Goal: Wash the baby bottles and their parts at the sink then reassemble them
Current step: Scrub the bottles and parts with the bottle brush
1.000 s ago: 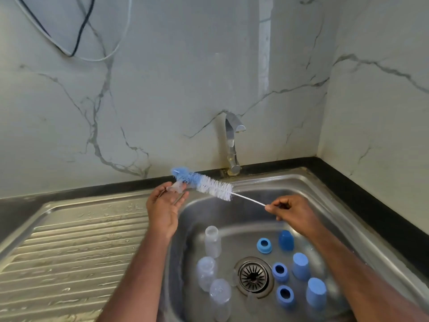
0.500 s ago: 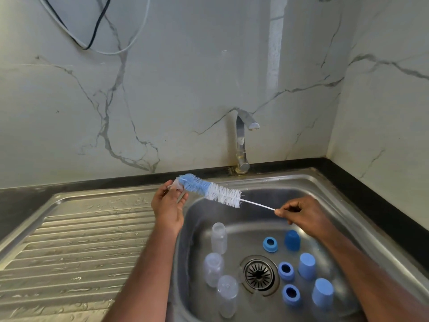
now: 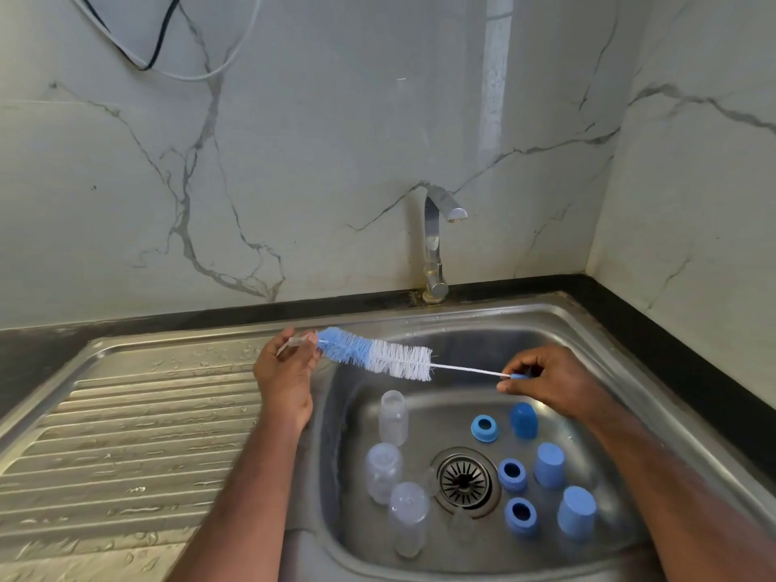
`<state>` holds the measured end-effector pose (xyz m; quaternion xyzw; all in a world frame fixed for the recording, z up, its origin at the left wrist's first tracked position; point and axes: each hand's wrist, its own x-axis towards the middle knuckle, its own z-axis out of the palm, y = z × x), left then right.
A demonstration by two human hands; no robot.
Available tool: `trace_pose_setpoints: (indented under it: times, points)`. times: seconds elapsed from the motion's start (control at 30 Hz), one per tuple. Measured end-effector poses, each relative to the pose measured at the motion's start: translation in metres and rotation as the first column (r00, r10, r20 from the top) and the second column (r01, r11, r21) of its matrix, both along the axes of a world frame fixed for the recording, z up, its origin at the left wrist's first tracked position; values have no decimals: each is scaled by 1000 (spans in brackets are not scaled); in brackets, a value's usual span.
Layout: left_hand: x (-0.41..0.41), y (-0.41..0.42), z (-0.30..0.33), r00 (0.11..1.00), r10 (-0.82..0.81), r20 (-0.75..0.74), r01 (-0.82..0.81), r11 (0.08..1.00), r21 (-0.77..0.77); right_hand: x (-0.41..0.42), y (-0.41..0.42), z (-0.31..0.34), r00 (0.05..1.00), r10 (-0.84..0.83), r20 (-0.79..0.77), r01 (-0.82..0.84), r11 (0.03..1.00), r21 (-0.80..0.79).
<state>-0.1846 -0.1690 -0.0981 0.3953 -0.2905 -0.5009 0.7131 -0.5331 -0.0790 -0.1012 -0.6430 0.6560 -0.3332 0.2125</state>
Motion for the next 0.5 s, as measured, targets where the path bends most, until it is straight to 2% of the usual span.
trace_pose_setpoints:
  times: [0.13,0.2,0.3,0.4,0.5]
  points:
    - [2,-1,-1,999,-10,-41,10,1000,-1,5,-1,9,999,-44,-16,42,991,-130]
    - [3,-3,-3,1000,-24,-2,23,1000,-15,3,-2,13,993,-74,-95,57,983,-175]
    - [2,-3,-1,999,-34,39,34,999,-21,2,-4,10,979,9,-202,-22,998,-61]
    - [4,-2,1,994,-110,-9,110,994,-11,9,-3,7,992,126,-6,-125,991,49]
    - [3,-1,3,992,-111,-52,112,994,12,13,2,7,981,159,107,-165,985,49]
